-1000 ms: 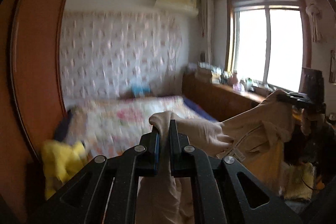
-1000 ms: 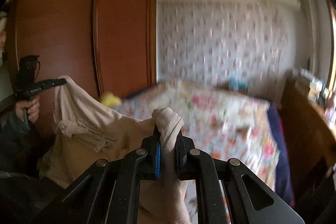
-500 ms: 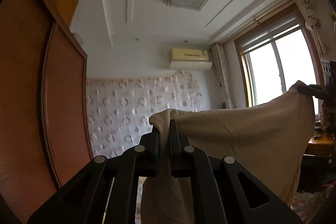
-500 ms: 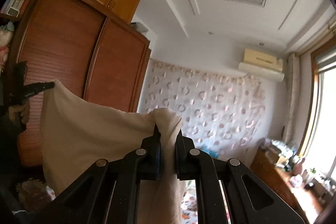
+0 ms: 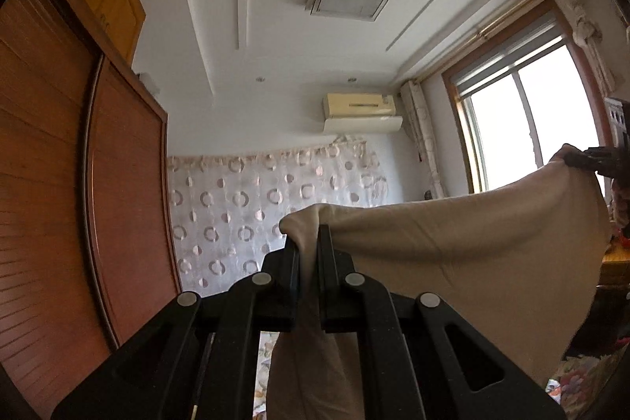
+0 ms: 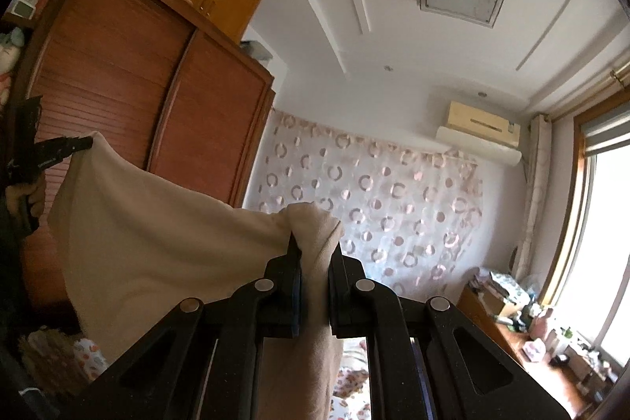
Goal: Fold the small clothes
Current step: 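Raise the shirt high with both tools, holding it spread between them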
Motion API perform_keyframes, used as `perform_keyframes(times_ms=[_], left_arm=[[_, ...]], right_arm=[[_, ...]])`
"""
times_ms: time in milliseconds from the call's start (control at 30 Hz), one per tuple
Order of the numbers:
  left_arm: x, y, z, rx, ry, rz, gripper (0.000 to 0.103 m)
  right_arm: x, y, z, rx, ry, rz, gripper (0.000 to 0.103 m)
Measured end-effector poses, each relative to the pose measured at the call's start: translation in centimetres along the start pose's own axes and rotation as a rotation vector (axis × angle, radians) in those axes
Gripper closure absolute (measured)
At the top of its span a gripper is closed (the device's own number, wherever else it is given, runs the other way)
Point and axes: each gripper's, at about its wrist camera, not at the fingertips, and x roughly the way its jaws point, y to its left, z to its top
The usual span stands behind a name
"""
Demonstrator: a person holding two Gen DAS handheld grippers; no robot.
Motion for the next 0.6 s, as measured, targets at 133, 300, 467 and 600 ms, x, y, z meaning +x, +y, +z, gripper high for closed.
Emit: perform_keyframes(times_ms=[133,300,467,600], left_arm=[[4.8,0.0,-3.0,0.003,0.094,0.003,0.095],[13.4,0.1,-11.1,-0.006,0.254,0.007,0.095],[21.3,0.6,-20.0,-0.046,0.403,0.019,0.095],[26.3,0.4,-24.9,-0.063,0.499,0.022,0.095]], right_arm=[[4.0,-0.7,-1.4,-0.006,0.072,-0.026,0.093],[11.3,-1.3,-6.2,0.042,0.198,0.005,0.093],[20.6,-1.2,-14.1,0.088,0.317,0.038,0.093],[27.6,-1.2,-18.9,0.115,0.420,0.031,0.093]])
